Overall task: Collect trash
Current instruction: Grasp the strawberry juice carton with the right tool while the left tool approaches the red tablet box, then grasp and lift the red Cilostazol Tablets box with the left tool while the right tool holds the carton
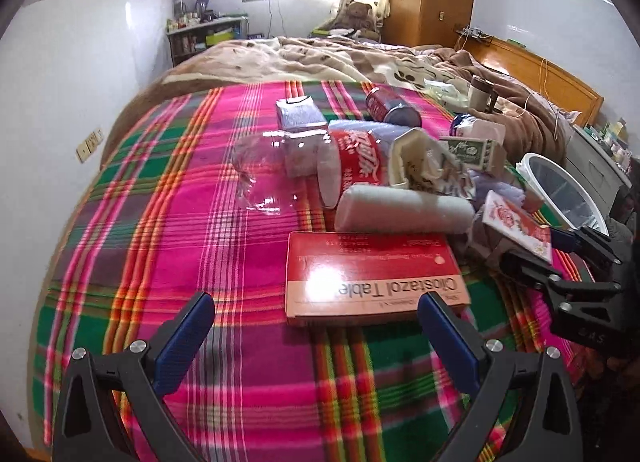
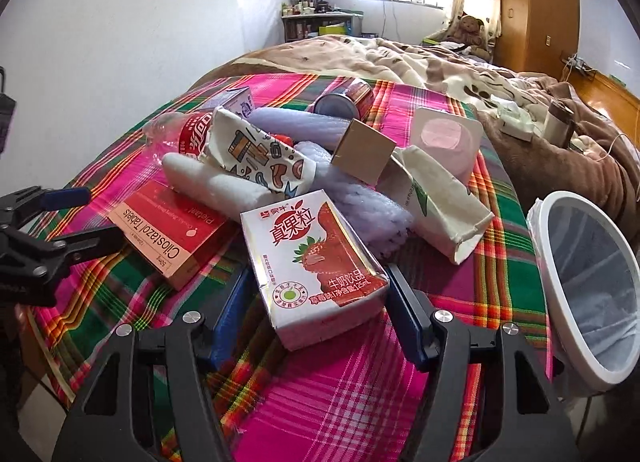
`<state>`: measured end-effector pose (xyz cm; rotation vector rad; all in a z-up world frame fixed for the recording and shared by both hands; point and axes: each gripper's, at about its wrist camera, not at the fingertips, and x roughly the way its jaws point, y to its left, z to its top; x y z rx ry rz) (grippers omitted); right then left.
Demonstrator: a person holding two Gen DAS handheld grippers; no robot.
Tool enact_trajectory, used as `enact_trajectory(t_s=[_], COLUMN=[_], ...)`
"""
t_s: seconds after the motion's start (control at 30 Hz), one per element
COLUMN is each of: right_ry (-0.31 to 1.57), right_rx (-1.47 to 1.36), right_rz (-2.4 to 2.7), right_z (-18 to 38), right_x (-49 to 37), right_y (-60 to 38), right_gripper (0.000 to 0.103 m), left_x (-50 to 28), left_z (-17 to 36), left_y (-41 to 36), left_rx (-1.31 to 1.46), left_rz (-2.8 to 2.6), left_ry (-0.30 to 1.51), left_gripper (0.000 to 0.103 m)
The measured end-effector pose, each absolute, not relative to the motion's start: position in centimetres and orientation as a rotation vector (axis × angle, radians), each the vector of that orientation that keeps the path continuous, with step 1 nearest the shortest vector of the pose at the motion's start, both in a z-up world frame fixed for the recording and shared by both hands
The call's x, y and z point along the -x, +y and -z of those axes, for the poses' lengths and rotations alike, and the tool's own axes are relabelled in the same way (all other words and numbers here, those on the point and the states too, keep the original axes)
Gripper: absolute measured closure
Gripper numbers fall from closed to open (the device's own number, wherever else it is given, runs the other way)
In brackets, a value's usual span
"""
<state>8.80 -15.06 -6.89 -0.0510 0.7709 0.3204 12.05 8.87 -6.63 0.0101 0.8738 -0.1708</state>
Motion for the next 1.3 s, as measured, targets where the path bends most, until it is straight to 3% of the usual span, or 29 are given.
enact_trajectory(t_s=[0.77, 0.9, 1.07, 1.3], right_ry=[0.671, 0.671, 0.660, 0.657], right_rx=[-0.058, -0.068, -0.067, -0.080], right_rz=[-0.161, -0.169, -0.177, -0.164], right_z=[4.5, 4.5, 4.6, 4.7], right_x=[-6.4, -6.4, -6.3, -6.1], right_y=[-20.9, -20.9, -20.9, -21.5], right_gripper=[0.037, 0.037, 0.037, 0.037], left_x=[-8.4, -8.7, -11.0, -13.0], left_z=[6.8, 5.4, 6.3, 7.9], left_y=[-1.3, -0.5, -1.0, -1.1], left_rx=[-0.024, -0.079, -0.168, -0.143], left_rz=[0.638, 0.543, 0.446, 0.509], left_ry=[0.893, 0.823, 0.872, 0.946], left_gripper=[0.000, 0.000, 0.001, 0.009])
